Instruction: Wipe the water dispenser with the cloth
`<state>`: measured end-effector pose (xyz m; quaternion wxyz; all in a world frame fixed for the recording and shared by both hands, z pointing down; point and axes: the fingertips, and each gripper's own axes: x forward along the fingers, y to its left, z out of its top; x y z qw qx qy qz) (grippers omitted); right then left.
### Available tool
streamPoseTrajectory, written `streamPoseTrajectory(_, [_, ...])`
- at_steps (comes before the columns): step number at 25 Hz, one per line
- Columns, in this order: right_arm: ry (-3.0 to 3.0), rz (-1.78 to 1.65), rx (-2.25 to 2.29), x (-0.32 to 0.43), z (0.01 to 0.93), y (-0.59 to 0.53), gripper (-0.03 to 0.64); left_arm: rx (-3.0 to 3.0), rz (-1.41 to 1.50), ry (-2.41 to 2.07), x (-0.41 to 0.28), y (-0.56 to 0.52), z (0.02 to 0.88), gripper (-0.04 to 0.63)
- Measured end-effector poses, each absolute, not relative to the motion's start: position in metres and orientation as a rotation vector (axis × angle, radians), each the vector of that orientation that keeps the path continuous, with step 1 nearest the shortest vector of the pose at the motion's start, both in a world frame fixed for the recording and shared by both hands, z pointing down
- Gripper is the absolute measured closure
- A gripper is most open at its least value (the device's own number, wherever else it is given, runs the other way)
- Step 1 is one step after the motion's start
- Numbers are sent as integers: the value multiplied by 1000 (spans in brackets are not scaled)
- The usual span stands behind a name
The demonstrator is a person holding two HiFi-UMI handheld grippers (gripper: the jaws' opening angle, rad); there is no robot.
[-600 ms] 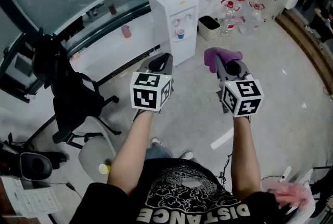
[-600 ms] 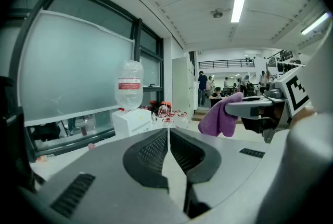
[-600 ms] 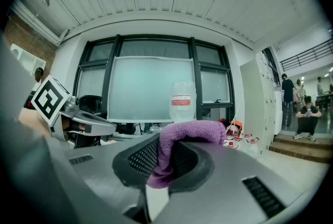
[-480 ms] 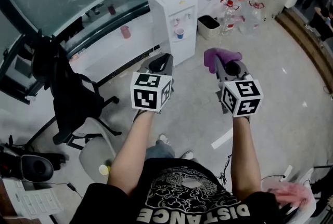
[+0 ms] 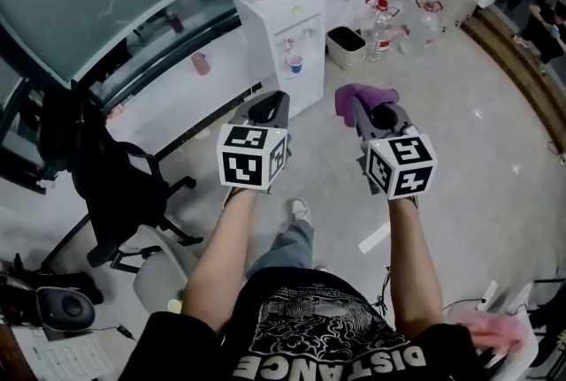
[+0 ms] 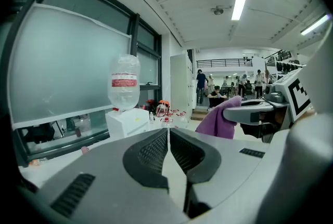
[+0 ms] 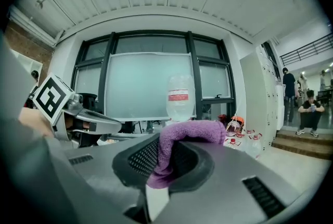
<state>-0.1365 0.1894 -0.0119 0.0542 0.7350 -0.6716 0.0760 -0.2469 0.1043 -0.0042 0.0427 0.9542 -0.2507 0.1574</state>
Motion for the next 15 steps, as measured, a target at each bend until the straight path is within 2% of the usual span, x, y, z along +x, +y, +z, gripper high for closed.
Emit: streamPoseTrajectory(15, [-2027,252,2173,-68,-10,21,571,2888,473,-754,-168,-64,1,560])
